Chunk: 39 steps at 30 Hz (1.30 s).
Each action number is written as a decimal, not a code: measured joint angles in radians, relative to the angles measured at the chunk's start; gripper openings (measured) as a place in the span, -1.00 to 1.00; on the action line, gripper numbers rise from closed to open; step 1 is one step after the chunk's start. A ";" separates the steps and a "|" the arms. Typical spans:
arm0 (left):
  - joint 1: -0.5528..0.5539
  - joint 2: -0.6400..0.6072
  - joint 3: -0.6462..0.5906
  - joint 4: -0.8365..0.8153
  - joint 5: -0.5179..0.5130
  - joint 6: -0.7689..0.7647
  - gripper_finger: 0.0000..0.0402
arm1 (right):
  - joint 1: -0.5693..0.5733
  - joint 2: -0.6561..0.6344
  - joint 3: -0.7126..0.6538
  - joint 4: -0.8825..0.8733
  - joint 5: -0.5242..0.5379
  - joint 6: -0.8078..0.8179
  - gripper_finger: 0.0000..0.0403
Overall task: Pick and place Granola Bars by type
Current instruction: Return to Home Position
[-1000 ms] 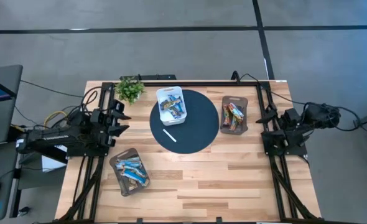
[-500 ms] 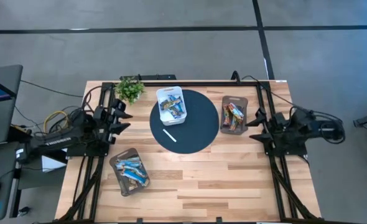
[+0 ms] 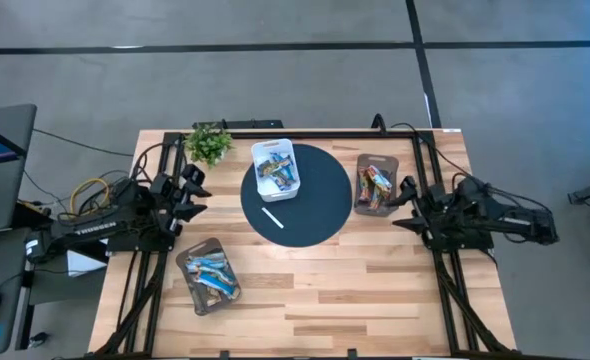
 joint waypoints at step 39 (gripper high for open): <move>-0.069 0.000 -0.003 -0.139 -0.139 0.089 -0.27 | 0.186 0.000 -0.162 0.208 0.259 -0.038 0.17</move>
